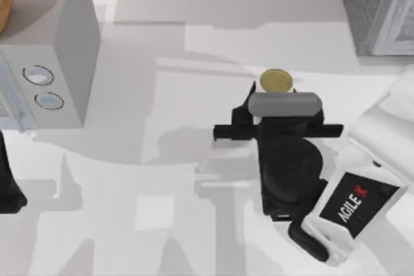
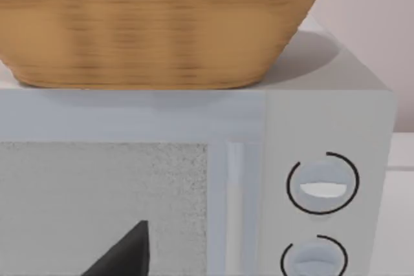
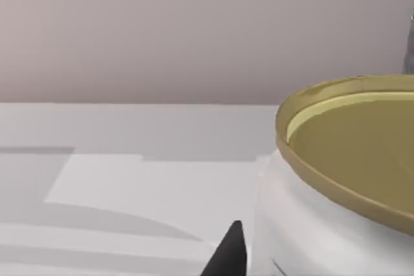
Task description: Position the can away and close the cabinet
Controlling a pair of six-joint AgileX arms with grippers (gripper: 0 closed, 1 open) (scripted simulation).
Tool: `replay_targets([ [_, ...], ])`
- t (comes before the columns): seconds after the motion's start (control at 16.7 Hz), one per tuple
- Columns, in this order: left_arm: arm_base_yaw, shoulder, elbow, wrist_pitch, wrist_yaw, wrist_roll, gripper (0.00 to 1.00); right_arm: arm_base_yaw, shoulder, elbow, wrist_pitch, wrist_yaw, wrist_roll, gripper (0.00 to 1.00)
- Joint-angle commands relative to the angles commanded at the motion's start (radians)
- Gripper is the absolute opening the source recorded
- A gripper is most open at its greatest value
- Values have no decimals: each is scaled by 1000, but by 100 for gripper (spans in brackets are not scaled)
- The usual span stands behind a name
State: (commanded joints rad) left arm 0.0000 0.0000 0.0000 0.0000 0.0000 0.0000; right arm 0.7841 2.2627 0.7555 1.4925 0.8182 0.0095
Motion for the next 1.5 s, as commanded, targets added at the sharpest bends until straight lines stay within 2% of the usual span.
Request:
replay_targets([
  [0.9, 0, 0, 0, 0, 0, 0, 100, 4, -399, -17, -373, -2, 11, 0],
  [1.32, 0, 0, 0, 0, 0, 0, 100, 3, -415, -15, -391, -1, 11, 0],
  [1.5, 0, 0, 0, 0, 0, 0, 100, -39, -463, -44, -432, -16, 13, 0],
])
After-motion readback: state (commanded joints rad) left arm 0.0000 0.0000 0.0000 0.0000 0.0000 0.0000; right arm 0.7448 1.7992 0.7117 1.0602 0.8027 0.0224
